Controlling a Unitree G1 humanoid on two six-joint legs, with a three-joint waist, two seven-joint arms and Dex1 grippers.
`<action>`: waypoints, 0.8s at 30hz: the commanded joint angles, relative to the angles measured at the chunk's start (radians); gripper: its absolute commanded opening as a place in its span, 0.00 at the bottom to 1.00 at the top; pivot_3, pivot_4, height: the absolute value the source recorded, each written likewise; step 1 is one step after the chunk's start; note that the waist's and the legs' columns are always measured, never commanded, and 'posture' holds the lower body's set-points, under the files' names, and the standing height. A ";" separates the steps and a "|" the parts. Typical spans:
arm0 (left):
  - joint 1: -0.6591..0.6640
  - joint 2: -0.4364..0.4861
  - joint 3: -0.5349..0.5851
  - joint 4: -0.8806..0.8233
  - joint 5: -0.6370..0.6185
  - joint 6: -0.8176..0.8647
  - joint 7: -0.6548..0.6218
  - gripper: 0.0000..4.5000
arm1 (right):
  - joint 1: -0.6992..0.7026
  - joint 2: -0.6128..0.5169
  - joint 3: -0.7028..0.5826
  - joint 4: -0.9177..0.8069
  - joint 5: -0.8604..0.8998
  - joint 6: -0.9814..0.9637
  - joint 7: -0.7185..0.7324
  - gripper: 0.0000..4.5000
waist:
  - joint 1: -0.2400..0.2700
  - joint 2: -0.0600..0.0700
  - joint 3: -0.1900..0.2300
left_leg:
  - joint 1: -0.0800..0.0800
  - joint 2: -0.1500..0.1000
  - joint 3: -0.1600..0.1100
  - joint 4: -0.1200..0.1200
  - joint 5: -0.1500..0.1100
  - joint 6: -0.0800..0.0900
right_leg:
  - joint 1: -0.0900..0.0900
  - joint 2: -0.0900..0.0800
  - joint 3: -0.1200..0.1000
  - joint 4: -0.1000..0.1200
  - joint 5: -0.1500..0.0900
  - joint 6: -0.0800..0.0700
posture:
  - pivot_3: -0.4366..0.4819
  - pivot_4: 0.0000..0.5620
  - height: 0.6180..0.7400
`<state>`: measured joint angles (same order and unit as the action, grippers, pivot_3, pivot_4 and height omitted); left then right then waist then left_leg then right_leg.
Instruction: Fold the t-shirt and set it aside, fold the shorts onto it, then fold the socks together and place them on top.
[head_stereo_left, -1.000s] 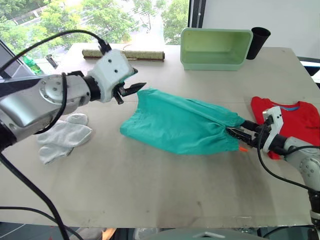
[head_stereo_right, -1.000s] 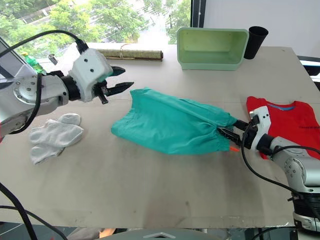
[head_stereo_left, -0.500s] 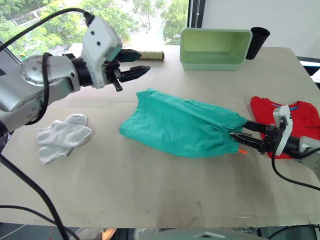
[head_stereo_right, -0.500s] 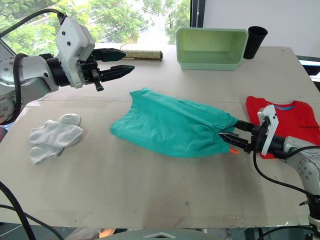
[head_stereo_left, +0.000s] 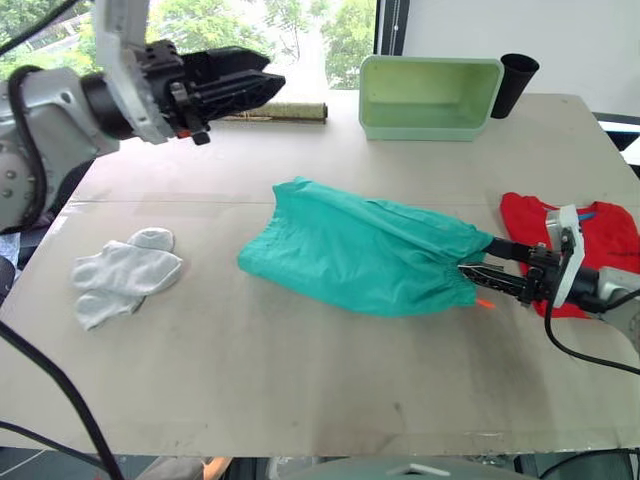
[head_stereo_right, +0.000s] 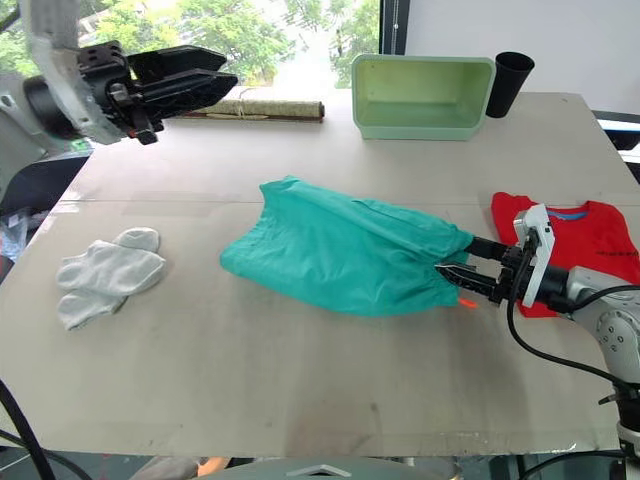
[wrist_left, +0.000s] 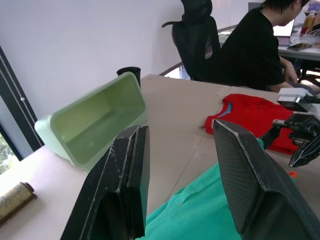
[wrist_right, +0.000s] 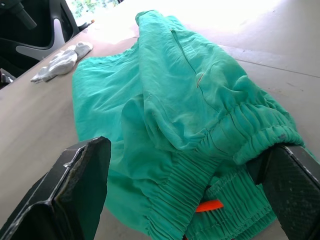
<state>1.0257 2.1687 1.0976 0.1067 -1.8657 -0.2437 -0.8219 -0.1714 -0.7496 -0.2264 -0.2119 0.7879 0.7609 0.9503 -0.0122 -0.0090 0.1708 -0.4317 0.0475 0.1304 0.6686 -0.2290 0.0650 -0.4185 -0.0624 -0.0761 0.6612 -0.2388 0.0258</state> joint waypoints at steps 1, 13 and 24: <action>-0.133 -0.068 -0.075 -0.058 -0.036 0.012 0.016 0.49 | -0.023 -0.008 0.005 -0.002 -0.006 -0.007 0.011 0.98 | 0.000 0.000 0.000 | 0.000 0.000 0.000 0.000 0.000 0.000 | 0.000 0.000 0.000 0.000 0.000 0.000 | 0.48 0.27 1.00; -0.454 -0.137 -0.342 -0.148 -0.018 0.060 0.030 0.49 | -0.038 0.011 0.034 0.011 -0.023 -0.019 0.020 0.98 | 0.011 0.000 0.000 | 0.001 0.000 0.000 0.001 0.000 0.000 | 0.001 -0.001 0.000 0.000 -0.001 0.001 | 0.48 0.27 1.00; -0.784 -0.443 -0.534 -0.362 0.207 0.315 0.050 0.49 | -0.075 0.041 0.049 0.066 -0.056 -0.064 0.027 0.98 | 0.005 0.000 0.001 | 0.001 0.001 0.000 0.000 0.000 0.000 | 0.001 0.000 0.001 0.000 -0.002 0.003 | 0.48 0.27 1.00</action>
<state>0.2622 1.7490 0.5831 -0.2335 -1.7245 0.0252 -0.7963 -0.2266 -0.7090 -0.1683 -0.1370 0.7297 0.7191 0.9625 -0.0069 -0.0087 0.1716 -0.4299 0.0484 0.1309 0.6686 -0.2291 0.0649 -0.4176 -0.0628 -0.0750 0.6612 -0.2408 0.0290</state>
